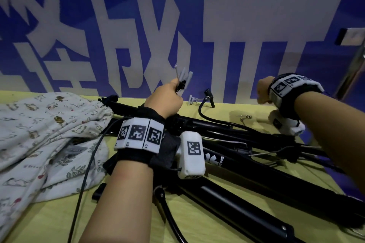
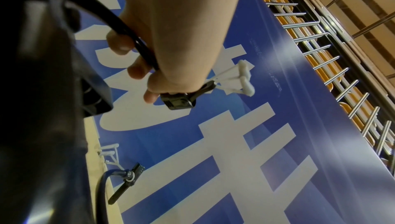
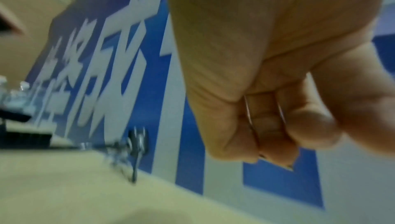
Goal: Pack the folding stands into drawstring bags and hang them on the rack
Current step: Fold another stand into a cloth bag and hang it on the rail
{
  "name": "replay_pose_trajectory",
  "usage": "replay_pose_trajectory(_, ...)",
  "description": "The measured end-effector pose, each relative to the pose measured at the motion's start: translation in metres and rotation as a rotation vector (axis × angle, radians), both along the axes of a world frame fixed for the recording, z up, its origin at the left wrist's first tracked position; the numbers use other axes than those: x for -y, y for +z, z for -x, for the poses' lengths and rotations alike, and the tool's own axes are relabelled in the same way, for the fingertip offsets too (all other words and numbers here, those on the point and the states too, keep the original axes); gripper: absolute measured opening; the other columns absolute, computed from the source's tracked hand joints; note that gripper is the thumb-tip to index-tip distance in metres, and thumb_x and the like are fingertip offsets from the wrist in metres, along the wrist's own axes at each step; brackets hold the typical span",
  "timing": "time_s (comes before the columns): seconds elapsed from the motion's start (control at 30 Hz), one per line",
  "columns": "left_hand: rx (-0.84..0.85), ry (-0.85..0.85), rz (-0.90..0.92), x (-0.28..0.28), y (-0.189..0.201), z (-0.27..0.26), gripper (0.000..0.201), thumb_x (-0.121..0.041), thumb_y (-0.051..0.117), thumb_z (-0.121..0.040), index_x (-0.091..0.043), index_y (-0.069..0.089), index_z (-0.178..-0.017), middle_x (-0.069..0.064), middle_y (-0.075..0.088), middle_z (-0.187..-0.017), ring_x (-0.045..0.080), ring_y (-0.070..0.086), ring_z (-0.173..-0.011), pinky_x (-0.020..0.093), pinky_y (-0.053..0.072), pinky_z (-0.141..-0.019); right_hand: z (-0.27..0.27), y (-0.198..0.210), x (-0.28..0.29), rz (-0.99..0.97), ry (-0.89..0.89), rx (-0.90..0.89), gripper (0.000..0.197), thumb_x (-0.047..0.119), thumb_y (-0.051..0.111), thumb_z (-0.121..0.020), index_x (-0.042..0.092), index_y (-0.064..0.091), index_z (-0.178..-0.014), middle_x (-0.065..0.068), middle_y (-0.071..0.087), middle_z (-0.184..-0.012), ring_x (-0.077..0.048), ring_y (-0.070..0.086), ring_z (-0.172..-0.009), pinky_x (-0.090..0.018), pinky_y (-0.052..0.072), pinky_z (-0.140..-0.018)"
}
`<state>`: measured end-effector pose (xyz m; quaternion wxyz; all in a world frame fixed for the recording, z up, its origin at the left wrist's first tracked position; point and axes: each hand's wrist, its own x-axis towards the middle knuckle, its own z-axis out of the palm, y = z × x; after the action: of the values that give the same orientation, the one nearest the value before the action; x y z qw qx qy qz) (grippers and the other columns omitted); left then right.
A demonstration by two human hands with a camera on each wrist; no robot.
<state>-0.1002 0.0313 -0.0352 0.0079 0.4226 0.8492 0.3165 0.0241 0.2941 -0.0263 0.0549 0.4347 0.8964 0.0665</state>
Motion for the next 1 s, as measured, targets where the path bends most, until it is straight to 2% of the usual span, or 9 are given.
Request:
replay_pose_trajectory(0.07,0.055,0.017,-0.023,0.004,0.0,0.003,0.056,-0.009,0.039,-0.092,-0.025,0.032,-0.145,0.012,0.057,-0.112,0.031,0.055,-0.089,0.038,0.046,-0.083,-0.007,0.023,0.024,0.016,0.034,-0.103,0.023,0.016,0.058,-0.088,0.008,0.057,-0.067,-0.006,0.053,-0.064,-0.018,0.049,-0.057,-0.02,0.042,-0.045)
replay_pose_trajectory(0.2,0.114,0.064,-0.022,0.015,0.006,0.005,0.038,-0.022,0.04,-0.096,-0.016,0.043,-0.133,0.015,0.058,-0.114,0.033,0.055,-0.096,0.038,0.043,-0.083,-0.017,0.059,0.077,0.209,0.145,-0.577,0.015,0.015,0.057,-0.087,0.007,0.063,-0.076,-0.004,0.058,-0.06,-0.016,0.048,-0.048,-0.021,0.038,-0.045)
replay_pose_trajectory(0.33,0.166,0.074,-0.073,0.027,0.014,-0.007,0.038,-0.031,0.036,-0.1,-0.006,0.047,-0.126,0.019,0.056,-0.121,0.031,0.052,-0.102,0.031,0.036,-0.081,-0.022,0.072,0.136,0.487,0.308,-0.803,0.018,0.011,0.05,-0.09,0.01,0.055,-0.074,-0.006,0.057,-0.063,-0.015,0.048,-0.049,-0.021,0.042,-0.046)
replay_pose_trajectory(0.5,0.229,0.114,-0.207,0.047,0.015,-0.025,0.039,-0.03,0.035,-0.101,0.001,0.049,-0.12,0.024,0.054,-0.122,0.032,0.05,-0.1,0.033,0.037,-0.081,-0.011,0.05,0.202,0.87,0.399,-0.972,0.018,0.005,0.046,-0.091,0.01,0.05,-0.074,-0.006,0.058,-0.061,-0.012,0.056,-0.044,-0.018,0.041,-0.042)
replay_pose_trajectory(0.63,0.33,0.192,-0.337,0.055,0.006,-0.024,0.037,-0.023,0.03,-0.102,0.001,0.047,-0.124,0.023,0.043,-0.138,0.034,0.041,-0.124,0.033,0.031,-0.096,0.012,0.026,0.231,1.061,0.362,-1.048,0.02,0.004,0.044,-0.089,0.01,0.047,-0.07,-0.007,0.058,-0.062,-0.015,0.057,-0.047,-0.018,0.038,-0.043)
replay_pose_trajectory(0.77,0.356,0.142,-0.486,0.063,-0.003,-0.016,0.029,-0.016,0.033,-0.101,-0.015,0.051,-0.078,0.013,0.054,-0.11,0.034,0.05,-0.108,0.03,0.033,-0.077,0.021,0.009,0.237,1.219,0.239,-1.196,0.019,0.003,0.043,-0.088,0.01,0.046,-0.071,-0.006,0.055,-0.062,-0.012,0.053,-0.04,-0.018,0.036,-0.042)
replay_pose_trajectory(0.87,0.466,0.135,-0.571,0.063,-0.005,-0.011,0.028,-0.019,0.038,-0.098,-0.022,0.049,-0.072,0.021,0.053,-0.098,0.036,0.052,-0.091,0.037,0.042,-0.072,0.021,0.004,0.232,1.303,0.154,-1.314,0.015,0.001,0.042,-0.088,0.007,0.048,-0.075,-0.006,0.053,-0.061,-0.011,0.05,-0.037,-0.015,0.036,-0.037)
replay_pose_trajectory(0.93,0.497,0.113,-0.598,0.065,-0.002,-0.014,0.026,-0.023,0.043,-0.096,-0.019,0.047,-0.071,0.008,0.047,-0.071,0.024,0.042,-0.065,0.03,0.031,-0.055,0.022,0.002,0.229,1.313,0.125,-1.354,0.014,0.004,0.042,-0.09,0.007,0.05,-0.079,-0.005,0.053,-0.059,-0.01,0.049,-0.037,-0.014,0.037,-0.037)
replay_pose_trajectory(1.0,0.475,0.083,-0.591,0.067,-0.003,-0.015,0.03,-0.033,0.043,-0.095,-0.018,0.043,-0.07,0.004,0.046,-0.065,0.024,0.045,-0.069,0.032,0.032,-0.057,0.024,0.0,0.228,1.326,0.112,-1.376,0.011,0.006,0.042,-0.092,0.009,0.051,-0.086,-0.004,0.053,-0.057,-0.01,0.049,-0.036,-0.014,0.038,-0.038)
